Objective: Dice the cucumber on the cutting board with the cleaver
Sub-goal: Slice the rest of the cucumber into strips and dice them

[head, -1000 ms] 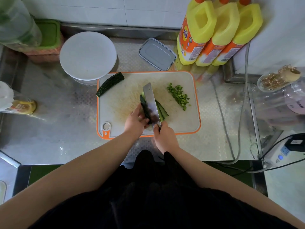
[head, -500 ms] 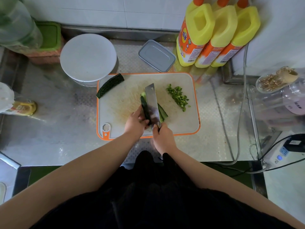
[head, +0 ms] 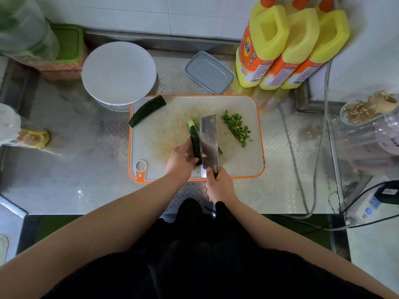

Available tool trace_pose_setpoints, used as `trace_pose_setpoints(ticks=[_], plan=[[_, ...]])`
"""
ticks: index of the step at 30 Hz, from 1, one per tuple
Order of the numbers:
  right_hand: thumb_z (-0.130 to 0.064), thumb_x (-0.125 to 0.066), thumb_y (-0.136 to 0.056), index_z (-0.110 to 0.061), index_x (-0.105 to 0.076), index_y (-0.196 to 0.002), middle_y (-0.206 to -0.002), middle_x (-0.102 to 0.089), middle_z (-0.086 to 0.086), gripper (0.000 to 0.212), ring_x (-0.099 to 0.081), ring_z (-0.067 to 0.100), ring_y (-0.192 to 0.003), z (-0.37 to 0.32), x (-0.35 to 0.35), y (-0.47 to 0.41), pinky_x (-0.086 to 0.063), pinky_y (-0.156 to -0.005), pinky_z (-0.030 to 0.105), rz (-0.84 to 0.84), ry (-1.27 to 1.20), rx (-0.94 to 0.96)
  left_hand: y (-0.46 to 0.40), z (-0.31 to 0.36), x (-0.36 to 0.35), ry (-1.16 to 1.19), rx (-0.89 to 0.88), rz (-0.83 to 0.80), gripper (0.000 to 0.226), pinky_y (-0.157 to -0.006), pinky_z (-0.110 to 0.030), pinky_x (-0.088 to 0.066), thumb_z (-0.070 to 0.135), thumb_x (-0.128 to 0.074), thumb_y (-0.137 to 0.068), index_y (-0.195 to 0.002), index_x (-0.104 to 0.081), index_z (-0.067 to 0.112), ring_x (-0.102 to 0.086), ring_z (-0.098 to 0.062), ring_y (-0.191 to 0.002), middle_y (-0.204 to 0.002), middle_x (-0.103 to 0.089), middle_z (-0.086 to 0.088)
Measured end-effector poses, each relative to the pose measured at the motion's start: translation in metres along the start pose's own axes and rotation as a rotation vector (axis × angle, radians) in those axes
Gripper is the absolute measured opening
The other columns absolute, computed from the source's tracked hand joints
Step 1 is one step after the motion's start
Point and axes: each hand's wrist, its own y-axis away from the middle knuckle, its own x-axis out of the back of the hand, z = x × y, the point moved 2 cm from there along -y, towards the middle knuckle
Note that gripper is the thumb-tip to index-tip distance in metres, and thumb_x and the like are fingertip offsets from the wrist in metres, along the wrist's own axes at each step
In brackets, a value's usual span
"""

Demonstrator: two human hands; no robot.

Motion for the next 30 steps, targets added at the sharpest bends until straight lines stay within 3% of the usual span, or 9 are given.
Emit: trace_pose_setpoints(ticks=[5,9,11,13,17,22,25,28,30], plan=[[-0.046,-0.041,-0.088,-0.017,-0.046,-0.082,-0.075,-0.062,0.018,0.030,-0.061,0.039,-0.065,0.000,-0.002,-0.002,-0.053,-0.058,0.052,-0.010,-0.013,-0.012,-0.002,0.001,0.000,-0.035,-0.002,-0.003,0.071,-0.078,-0.041,-0.055,0.007,-0.059,-0.088,-0.145,-0.036,0.042,-0.059,-0.025,-0.083,-0.098,-0.048,-0.004],[-0.045,-0.042,-0.086,-0.022,-0.043,-0.076,-0.069,-0.056,0.011,0.025,-0.055,0.031,-0.060,-0.001,0.000,-0.004,-0.048,-0.058,0.046,-0.028,-0.055,-0.042,-0.005,0.001,0.000,-0.036,0.014,-0.024,0.069,-0.075,-0.042,-0.056,0.007,-0.059,-0.087,-0.141,-0.040,0.044,-0.061,-0.029,-0.080,-0.095,-0.048,-0.006],[-0.043,-0.043,-0.087,-0.024,-0.041,-0.074,-0.064,-0.050,0.005,0.024,-0.048,0.025,-0.054,-0.003,0.003,-0.005,-0.042,-0.053,0.038,-0.049,-0.092,-0.060,-0.007,-0.001,-0.001,-0.043,0.004,-0.037,0.067,-0.074,-0.045,-0.057,0.007,-0.058,-0.085,-0.139,-0.042,0.043,-0.061,-0.028,-0.078,-0.092,-0.047,-0.012],[-0.035,-0.046,-0.093,-0.022,-0.039,-0.071,-0.057,-0.041,0.002,0.027,-0.040,0.016,-0.043,-0.005,0.006,-0.004,-0.034,-0.044,0.029,-0.064,-0.184,-0.097,-0.010,-0.003,-0.002,-0.046,0.010,-0.043,0.067,-0.075,-0.045,-0.058,0.006,-0.059,-0.085,-0.140,-0.042,0.041,-0.060,-0.026,-0.078,-0.105,-0.050,-0.022],[-0.024,-0.046,-0.099,-0.014,-0.030,-0.072,-0.047,-0.031,-0.001,0.033,-0.028,0.007,-0.026,-0.004,0.010,-0.005,-0.024,-0.032,0.015,-0.127,-0.284,-0.191,-0.012,-0.004,-0.004,0.007,0.049,-0.034,0.056,-0.079,-0.045,-0.057,0.009,-0.059,-0.089,-0.139,-0.047,0.031,-0.060,-0.031,-0.082,-0.109,-0.048,-0.021],[-0.026,-0.042,-0.100,-0.016,-0.028,-0.072,-0.036,-0.038,-0.008,0.033,-0.036,0.007,-0.026,-0.007,0.016,-0.006,-0.028,-0.032,0.016,-0.169,-0.257,-0.170,-0.012,-0.002,-0.004,0.029,0.070,-0.027,0.045,-0.077,-0.046,-0.055,0.012,-0.058,-0.092,-0.135,-0.050,0.025,-0.061,-0.043,-0.092,-0.116,-0.050,-0.027],[-0.033,-0.042,-0.098,-0.019,-0.045,-0.071,-0.055,-0.052,0.003,0.031,-0.049,0.018,-0.045,-0.009,0.020,-0.006,-0.044,-0.044,0.027,-0.154,-0.158,-0.103,-0.010,0.001,-0.002,-0.019,0.053,-0.035,0.063,-0.072,-0.036,-0.054,0.006,-0.059,-0.089,-0.143,-0.042,0.035,-0.063,-0.039,-0.092,-0.117,-0.051,-0.026],[-0.033,-0.044,-0.097,-0.017,-0.040,-0.069,-0.052,-0.042,0.002,0.032,-0.040,0.017,-0.040,-0.012,0.023,-0.005,-0.036,-0.041,0.024,-0.174,-0.137,-0.109,-0.008,0.003,0.000,-0.046,0.041,-0.034,0.064,-0.067,-0.028,-0.051,0.005,-0.058,-0.089,-0.144,-0.040,0.034,-0.065,-0.033,-0.089,-0.116,-0.053,-0.025],[-0.032,-0.044,-0.097,-0.016,-0.033,-0.069,-0.051,-0.035,0.002,0.033,-0.034,0.018,-0.039,-0.014,0.023,-0.006,-0.032,-0.039,0.028,-0.179,-0.108,-0.096,-0.008,0.004,0.000,-0.075,0.029,-0.040,0.059,-0.061,-0.027,-0.049,0.004,-0.055,-0.089,-0.140,-0.044,0.030,-0.063,-0.028,-0.077,-0.113,-0.053,-0.025]])
